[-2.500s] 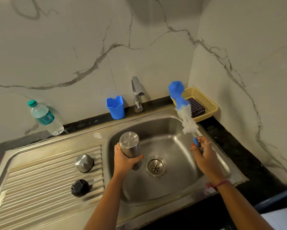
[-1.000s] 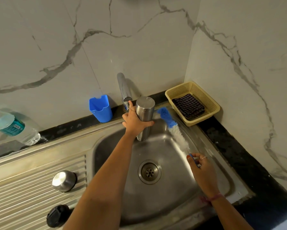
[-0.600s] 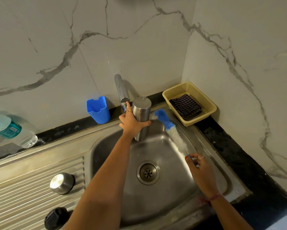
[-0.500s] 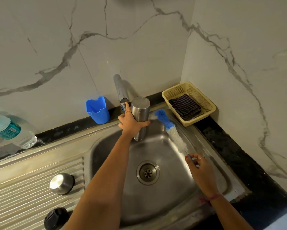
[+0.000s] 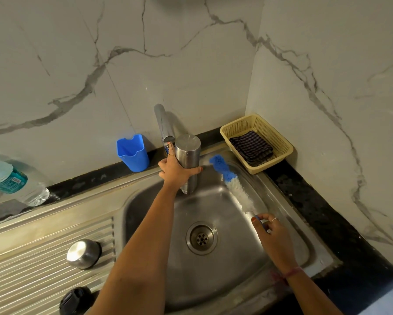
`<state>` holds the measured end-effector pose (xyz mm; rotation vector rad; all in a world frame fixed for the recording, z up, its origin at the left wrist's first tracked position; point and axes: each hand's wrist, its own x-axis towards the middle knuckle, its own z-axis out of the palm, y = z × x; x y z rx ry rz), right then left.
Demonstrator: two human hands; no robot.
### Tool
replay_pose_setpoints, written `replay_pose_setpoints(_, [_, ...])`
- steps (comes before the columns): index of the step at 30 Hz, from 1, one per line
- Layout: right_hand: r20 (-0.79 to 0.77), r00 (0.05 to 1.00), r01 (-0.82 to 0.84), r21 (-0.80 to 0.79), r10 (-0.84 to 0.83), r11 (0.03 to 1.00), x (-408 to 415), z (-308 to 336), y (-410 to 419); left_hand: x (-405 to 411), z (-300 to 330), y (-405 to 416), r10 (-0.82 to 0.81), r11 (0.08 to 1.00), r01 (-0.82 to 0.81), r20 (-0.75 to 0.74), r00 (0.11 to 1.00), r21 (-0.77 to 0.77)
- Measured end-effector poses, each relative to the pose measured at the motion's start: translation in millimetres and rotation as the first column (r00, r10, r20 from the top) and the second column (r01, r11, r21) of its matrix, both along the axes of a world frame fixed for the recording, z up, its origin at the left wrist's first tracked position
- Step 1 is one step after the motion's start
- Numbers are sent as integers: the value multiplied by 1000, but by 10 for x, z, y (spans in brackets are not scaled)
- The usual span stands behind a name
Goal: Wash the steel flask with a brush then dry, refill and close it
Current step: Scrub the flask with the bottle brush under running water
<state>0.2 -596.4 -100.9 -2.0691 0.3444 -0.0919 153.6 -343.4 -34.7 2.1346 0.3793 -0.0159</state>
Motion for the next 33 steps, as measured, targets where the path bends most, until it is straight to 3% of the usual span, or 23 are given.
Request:
replay_pose_setpoints(24, [-45, 999, 0, -15, -1, 1000, -23, -63, -27, -26, -12, 30, 12, 999, -11, 33, 999, -32])
replay_pose_setpoints(33, [-112, 985, -110, 161, 129, 981, 12, 64, -36, -180, -148, 47, -56, 996, 56, 10, 998, -76])
